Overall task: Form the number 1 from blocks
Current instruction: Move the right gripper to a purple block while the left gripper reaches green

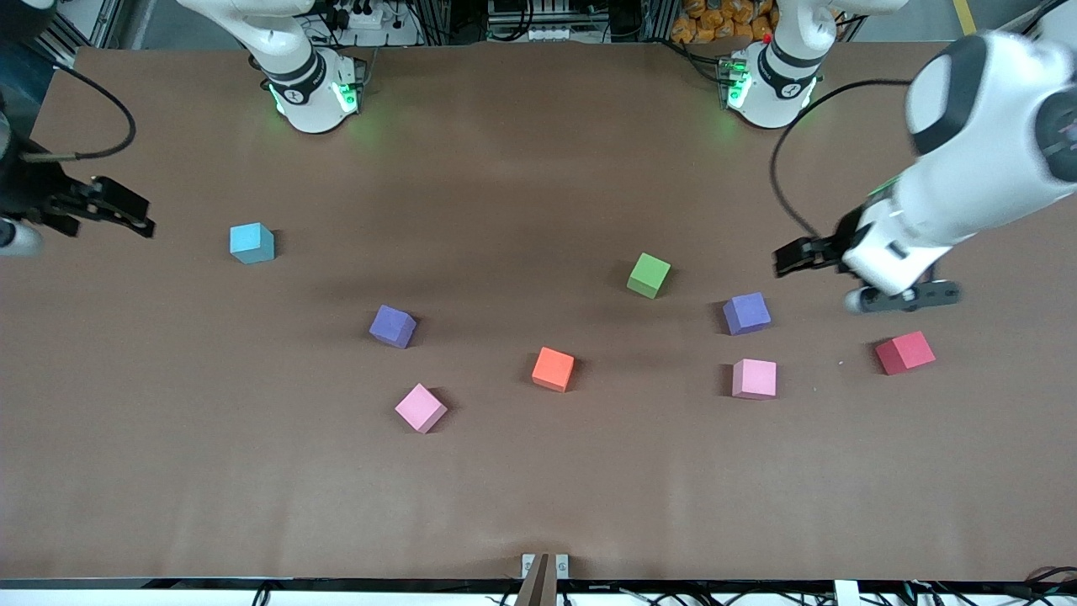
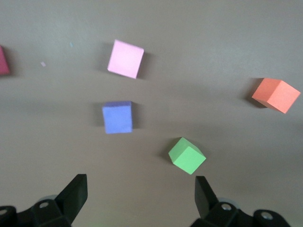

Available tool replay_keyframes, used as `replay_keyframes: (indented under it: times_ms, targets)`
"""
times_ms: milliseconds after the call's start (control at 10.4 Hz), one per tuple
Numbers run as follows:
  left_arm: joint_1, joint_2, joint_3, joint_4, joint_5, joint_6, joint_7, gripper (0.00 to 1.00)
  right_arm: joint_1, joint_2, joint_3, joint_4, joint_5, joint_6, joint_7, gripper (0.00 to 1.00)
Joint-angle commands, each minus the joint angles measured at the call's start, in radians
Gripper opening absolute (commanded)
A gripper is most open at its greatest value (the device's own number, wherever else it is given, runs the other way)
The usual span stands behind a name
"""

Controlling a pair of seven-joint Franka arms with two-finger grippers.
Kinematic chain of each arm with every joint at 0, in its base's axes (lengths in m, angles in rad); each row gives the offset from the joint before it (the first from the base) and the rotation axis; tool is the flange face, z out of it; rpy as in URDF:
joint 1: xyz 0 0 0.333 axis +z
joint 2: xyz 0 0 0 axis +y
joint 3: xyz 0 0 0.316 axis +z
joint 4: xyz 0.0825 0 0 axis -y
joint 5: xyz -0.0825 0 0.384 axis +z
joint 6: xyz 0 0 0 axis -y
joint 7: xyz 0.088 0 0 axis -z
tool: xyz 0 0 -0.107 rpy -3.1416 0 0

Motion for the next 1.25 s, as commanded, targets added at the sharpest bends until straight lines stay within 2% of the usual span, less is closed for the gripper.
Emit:
replay_keyframes:
  times_ms: [0,193,290,483,772,965,1158]
  targets:
    - [-0.053,0.021,-0.008,-0.063,-0.059,0.064,-0.209,1.00,0.046,0.098,0.005,0.015,0.026,0.081,0.022,1.00]
    - [-0.055,0.067,-0.064,-0.098,-0.091,0.146,-0.327,1.00,0.094,0.184,0.005,0.021,0.026,0.179,0.097,1.00]
    - [-0.053,0.069,-0.096,-0.159,-0.097,0.235,-0.373,1.00,0.115,0.240,0.005,0.033,0.026,0.222,0.157,1.00]
    - [-0.072,0.104,-0.140,-0.220,-0.099,0.346,-0.497,1.00,0.173,0.317,0.003,0.034,0.035,0.297,0.380,1.00]
    - [-0.135,0.198,-0.144,-0.221,-0.097,0.417,-0.724,1.00,0.238,0.392,0.002,0.028,0.038,0.308,0.654,1.00]
    - [-0.142,0.235,-0.144,-0.227,-0.099,0.454,-0.789,1.00,0.252,0.416,0.002,-0.017,0.059,0.309,0.701,1.00]
    - [-0.141,0.241,-0.145,-0.269,-0.099,0.493,-0.792,1.00,0.250,0.442,0.003,-0.066,0.118,0.343,0.690,1.00]
